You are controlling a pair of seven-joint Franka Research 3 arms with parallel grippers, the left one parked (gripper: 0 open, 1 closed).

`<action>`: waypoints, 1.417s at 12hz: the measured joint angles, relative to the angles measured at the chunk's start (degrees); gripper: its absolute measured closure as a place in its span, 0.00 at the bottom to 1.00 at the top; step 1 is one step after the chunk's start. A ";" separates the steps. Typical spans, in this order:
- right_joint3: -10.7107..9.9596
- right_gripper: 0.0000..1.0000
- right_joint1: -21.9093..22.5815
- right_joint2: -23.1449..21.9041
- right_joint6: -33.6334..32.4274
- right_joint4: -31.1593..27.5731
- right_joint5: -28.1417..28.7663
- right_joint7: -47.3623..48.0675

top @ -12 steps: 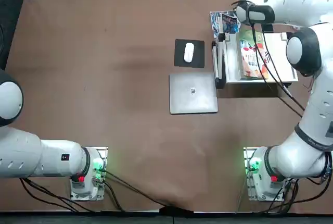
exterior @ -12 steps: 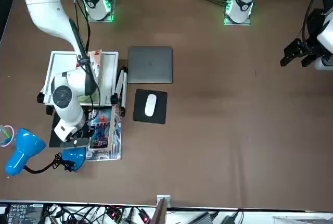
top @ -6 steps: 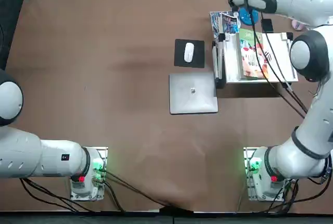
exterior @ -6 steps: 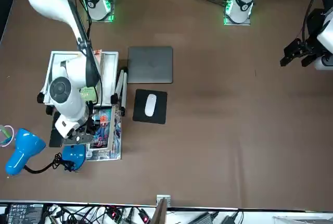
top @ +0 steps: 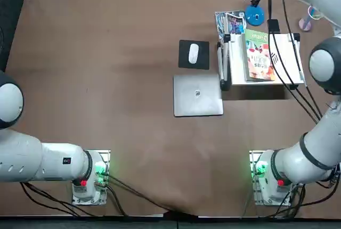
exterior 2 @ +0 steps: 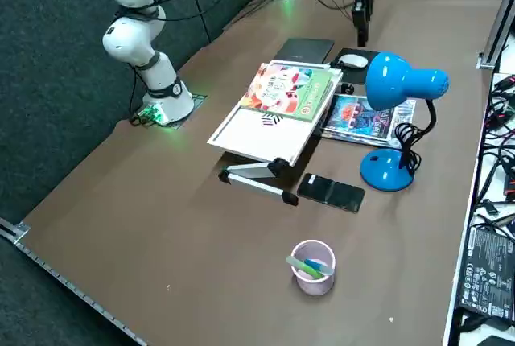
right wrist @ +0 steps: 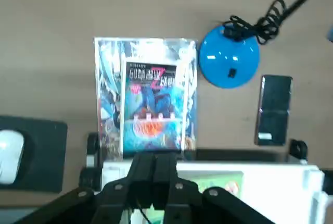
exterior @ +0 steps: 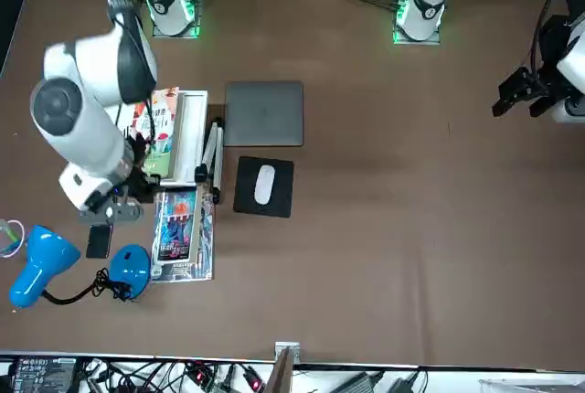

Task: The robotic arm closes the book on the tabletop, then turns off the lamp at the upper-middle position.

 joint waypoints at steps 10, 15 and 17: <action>-0.90 0.54 -9.07 -11.86 -13.54 0.02 9.22 -15.95; -0.93 0.00 -11.07 -14.95 -15.33 -0.18 9.25 -16.38; -1.04 0.00 -11.63 -16.66 -17.68 -0.41 9.25 -16.38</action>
